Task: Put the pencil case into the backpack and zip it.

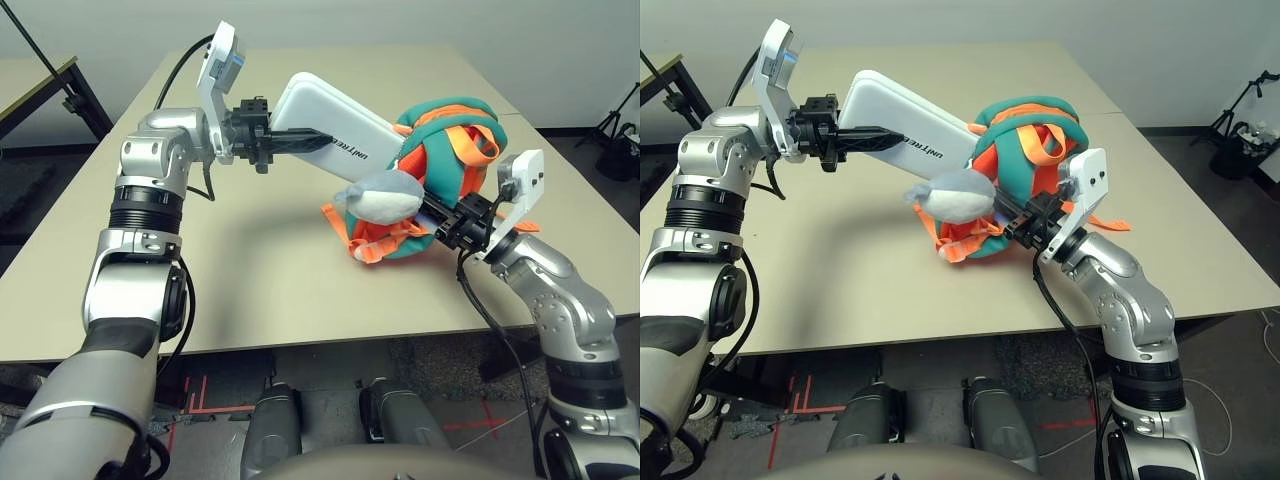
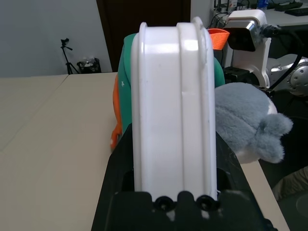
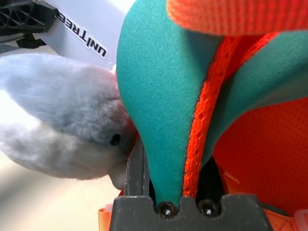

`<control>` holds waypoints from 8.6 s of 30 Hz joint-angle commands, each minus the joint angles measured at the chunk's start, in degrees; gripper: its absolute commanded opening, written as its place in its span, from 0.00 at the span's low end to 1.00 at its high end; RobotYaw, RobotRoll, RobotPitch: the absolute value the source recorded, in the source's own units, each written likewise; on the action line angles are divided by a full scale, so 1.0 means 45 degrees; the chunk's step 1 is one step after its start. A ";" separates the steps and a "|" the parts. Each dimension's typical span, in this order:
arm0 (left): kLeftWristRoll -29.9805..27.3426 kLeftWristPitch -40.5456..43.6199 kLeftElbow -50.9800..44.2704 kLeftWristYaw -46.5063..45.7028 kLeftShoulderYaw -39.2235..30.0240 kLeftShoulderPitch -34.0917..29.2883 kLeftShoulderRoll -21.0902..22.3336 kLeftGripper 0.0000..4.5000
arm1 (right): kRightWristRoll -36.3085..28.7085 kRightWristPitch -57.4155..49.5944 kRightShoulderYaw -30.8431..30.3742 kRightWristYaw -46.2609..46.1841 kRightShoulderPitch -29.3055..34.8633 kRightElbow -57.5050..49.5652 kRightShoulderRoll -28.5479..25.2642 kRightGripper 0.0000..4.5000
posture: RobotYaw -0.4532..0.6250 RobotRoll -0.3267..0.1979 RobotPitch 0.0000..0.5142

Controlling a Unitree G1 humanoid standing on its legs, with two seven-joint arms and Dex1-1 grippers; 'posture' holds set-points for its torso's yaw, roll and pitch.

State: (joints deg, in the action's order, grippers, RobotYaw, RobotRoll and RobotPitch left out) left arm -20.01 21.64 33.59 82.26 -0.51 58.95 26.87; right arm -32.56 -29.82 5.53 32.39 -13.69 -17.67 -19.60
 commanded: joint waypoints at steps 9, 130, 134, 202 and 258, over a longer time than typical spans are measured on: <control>0.0721 -0.2495 0.1108 -0.1665 0.0316 -0.0571 -0.1575 0.31 | 0.0004 0.0136 -0.0448 0.0214 -0.0349 0.0015 0.0127 0.03 | 0.24 0.62 0.00; -0.3531 0.4289 -0.7764 -0.6650 -0.2069 -0.4573 -0.0373 0.64 | 0.0738 0.0702 -0.1342 0.0687 -0.0597 0.0906 0.0362 0.03 | 0.30 0.62 0.02; -0.4706 0.5415 -0.8830 -0.6640 -0.2266 -0.4366 0.0121 0.98 | 0.0761 0.0755 -0.1408 0.0721 -0.0625 0.0987 0.0358 0.03 | 0.30 0.62 0.02; -0.3803 0.4218 -0.8203 -0.4970 -0.1069 -0.4404 0.1949 0.08 | 0.1044 0.0825 -0.1464 0.0888 -0.0643 0.0960 0.0511 0.03 | 0.29 0.62 0.02; -0.0434 0.5407 -0.6902 -0.4317 0.1989 -0.8010 0.5642 1.00 | 0.0813 -0.0081 -0.1788 0.2335 -0.0797 0.0704 -0.1330 0.51 | 0.30 0.62 0.01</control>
State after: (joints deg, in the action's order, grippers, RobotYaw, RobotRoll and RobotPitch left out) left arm -22.81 45.61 1.94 62.96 9.23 23.25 51.00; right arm -27.99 -28.62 -1.59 40.57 -16.84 -13.28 -24.59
